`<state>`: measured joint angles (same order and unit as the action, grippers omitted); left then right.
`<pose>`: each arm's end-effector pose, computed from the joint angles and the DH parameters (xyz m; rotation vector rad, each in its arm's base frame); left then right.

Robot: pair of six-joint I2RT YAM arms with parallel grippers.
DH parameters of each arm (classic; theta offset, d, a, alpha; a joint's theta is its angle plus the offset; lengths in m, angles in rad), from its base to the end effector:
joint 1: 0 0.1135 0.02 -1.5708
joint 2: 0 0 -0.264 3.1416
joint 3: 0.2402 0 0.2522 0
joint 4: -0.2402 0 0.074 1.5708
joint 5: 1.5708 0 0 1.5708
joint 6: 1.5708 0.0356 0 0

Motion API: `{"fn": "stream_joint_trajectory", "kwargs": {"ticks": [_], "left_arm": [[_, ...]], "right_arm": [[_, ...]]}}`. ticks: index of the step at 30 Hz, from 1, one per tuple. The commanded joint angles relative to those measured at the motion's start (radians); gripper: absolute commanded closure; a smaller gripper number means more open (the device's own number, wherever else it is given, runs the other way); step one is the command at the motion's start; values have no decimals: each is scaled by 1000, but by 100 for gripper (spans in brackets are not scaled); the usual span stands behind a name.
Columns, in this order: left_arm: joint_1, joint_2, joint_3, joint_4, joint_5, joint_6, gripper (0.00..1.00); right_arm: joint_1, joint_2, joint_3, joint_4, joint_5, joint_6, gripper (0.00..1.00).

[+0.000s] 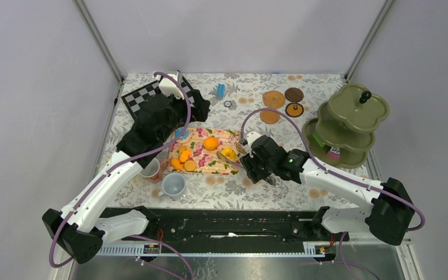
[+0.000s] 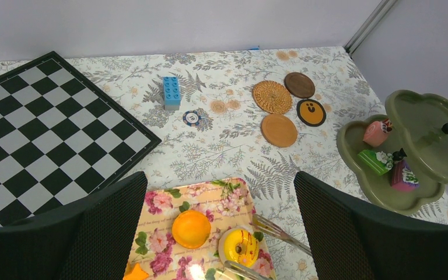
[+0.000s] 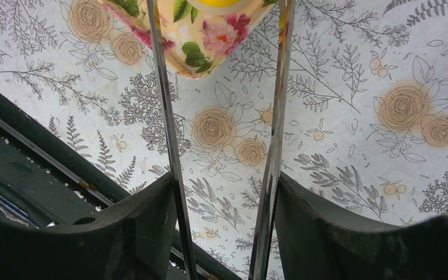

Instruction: Serve the afternoon tea

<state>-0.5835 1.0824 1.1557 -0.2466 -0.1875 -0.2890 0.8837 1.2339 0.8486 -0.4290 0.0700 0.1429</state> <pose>0.2068 -0.1286 0.4056 0.1207 1.7608 -0.4747 0.1652 0.1975 0.2466 -0.8447 2.2684 0.3985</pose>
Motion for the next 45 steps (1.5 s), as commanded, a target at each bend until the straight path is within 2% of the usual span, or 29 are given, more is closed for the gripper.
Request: {"fn": "stream_joint_trajectory", "kwargs": {"ticks": [1,16,24,27,33,37,40,45], "left_arm": [[5,3,19,29,10,-7,1],[8,5,19,29,13,-9,1],[8,5,19,30,13,-9,1],[8,6,19,30,14,-10,1],[10,7,19,29,17,-11,1],[10,9,19,29,19,-12,1],[11,8,20,29,22,-13,1],[10,10,20,30,27,-16,1]], "right_arm": [[27,21,41,21,41,-20,36],[91,147,86,5,127,-20,37],[129,210,122,-22,171,-10,47],[131,197,121,-23,181,-6,54],[130,108,106,6,232,18,59],[131,-3,75,44,352,51,60],[129,-97,59,35,535,91,61],[94,-171,102,-81,825,217,63]]}}
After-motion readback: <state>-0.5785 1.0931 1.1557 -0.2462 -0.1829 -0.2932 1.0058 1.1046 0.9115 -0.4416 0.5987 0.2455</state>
